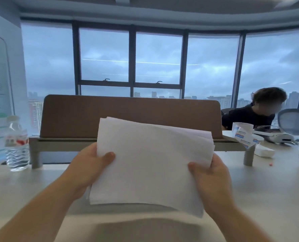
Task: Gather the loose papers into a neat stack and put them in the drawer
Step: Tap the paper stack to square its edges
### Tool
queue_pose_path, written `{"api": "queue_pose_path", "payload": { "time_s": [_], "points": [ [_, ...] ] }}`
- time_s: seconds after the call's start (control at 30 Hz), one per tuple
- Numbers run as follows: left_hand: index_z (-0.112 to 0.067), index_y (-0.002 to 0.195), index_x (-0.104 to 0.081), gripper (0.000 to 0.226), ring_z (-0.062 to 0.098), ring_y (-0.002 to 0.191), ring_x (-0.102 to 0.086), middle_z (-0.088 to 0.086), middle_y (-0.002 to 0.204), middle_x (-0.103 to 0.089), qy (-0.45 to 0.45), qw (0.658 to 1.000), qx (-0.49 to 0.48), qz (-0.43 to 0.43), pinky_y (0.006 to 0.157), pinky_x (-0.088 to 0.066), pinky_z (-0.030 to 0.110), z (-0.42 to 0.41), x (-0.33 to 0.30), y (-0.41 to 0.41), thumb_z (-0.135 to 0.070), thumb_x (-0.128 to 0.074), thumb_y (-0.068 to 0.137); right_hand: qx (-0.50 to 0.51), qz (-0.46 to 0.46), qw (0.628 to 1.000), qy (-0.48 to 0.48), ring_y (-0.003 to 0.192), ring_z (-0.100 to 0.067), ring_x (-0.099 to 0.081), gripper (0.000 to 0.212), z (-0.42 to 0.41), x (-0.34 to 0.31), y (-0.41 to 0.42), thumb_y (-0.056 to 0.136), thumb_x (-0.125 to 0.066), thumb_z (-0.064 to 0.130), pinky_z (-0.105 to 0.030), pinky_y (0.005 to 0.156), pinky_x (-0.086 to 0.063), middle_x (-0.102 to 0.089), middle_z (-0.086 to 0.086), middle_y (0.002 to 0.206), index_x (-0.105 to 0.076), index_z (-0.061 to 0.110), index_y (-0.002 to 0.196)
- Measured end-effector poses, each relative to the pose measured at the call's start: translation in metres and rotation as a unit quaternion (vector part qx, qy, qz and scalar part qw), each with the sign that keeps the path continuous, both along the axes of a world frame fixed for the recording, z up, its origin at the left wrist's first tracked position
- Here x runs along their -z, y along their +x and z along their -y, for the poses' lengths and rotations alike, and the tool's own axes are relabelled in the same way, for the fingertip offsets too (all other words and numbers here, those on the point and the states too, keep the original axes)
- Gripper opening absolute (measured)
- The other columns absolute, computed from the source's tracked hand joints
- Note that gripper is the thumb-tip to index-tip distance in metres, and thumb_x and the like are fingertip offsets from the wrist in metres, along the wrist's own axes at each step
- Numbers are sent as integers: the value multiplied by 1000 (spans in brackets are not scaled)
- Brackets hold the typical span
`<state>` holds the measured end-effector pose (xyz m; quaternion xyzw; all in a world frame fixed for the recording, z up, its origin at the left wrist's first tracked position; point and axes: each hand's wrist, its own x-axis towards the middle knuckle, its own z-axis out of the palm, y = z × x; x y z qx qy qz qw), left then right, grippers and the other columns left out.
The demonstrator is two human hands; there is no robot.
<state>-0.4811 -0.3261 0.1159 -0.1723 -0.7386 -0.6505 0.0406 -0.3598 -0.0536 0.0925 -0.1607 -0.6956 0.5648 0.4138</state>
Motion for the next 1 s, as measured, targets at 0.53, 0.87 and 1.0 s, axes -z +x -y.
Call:
{"api": "queue_pose_path", "payload": {
  "time_s": [0.53,0.87,1.0],
  "points": [
    [-30,110,-70,21,27,98,-75,-2,106,-78,158,984,-79,-24,84,-63,52,-16,25,11,-44,-70,94,-42,-27,999,4,98,-14,-68,28,-2,33,-15,95,-69,21,-44,86,-56,-69,12,108,-55,37,112],
    [-25,119,-60,22,20,97,-71,0,114,-74,166,985,-29,-39,77,-56,39,-21,21,4,-29,-69,99,-24,-69,997,-14,95,-12,-66,26,-9,19,-9,94,-67,22,-38,78,-52,-68,11,107,-55,36,112],
    [-26,122,-66,25,18,98,-77,-5,109,-80,116,993,-17,-27,77,-58,37,-23,34,5,-37,-68,99,-26,-51,998,-7,96,-9,-66,20,-6,31,-12,95,-67,23,-32,76,-50,-69,10,106,-56,33,108]
  ]
}}
